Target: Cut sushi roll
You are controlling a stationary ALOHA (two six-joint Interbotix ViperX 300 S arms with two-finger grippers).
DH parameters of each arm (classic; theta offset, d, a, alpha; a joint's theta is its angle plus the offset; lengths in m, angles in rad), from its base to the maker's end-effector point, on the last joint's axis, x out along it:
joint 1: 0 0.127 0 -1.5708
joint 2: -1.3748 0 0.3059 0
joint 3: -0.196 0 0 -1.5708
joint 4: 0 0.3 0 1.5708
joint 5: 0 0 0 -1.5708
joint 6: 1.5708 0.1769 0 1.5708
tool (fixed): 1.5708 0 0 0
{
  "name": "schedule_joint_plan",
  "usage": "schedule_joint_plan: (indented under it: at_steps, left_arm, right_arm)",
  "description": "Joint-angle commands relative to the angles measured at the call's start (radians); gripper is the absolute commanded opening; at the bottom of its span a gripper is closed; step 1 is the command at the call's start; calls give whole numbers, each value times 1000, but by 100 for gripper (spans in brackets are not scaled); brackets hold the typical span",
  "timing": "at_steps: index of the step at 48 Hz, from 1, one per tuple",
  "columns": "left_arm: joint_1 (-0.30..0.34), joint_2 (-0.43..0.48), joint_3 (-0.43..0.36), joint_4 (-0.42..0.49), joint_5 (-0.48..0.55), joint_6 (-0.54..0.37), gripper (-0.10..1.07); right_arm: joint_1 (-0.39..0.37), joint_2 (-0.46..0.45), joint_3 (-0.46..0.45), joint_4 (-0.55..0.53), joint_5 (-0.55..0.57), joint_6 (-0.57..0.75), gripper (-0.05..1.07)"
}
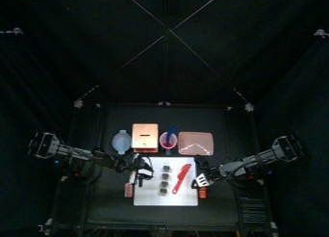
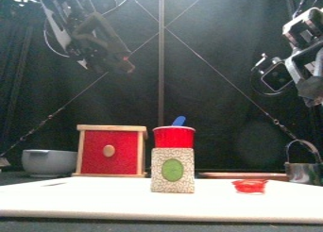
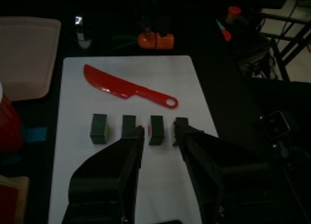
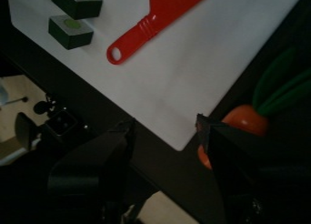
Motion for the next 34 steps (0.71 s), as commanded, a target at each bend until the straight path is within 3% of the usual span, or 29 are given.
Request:
schedule_joint_plan:
  at_steps: [1, 7, 12, 22, 34]
  left_arm:
    - [14, -34, 2, -3, -8, -2, 74]
    - [23, -55, 21, -17, -8, -3, 74]
    - [34, -64, 40, -38, -8, -3, 74]
    - [71, -64, 52, -58, -6, 2, 74]
    - [138, -64, 58, -8, -31, 25, 74]
  right_arm:
    - [-17, -57, -32, -186, -2, 0, 88]
    - [-40, -107, -37, -486, -5, 9, 88]
    - [-52, -127, -29, -637, -8, 18, 88]
    - [-77, -129, -8, -657, -8, 18, 88]
    - [-77, -120, 2, -603, -14, 17, 88]
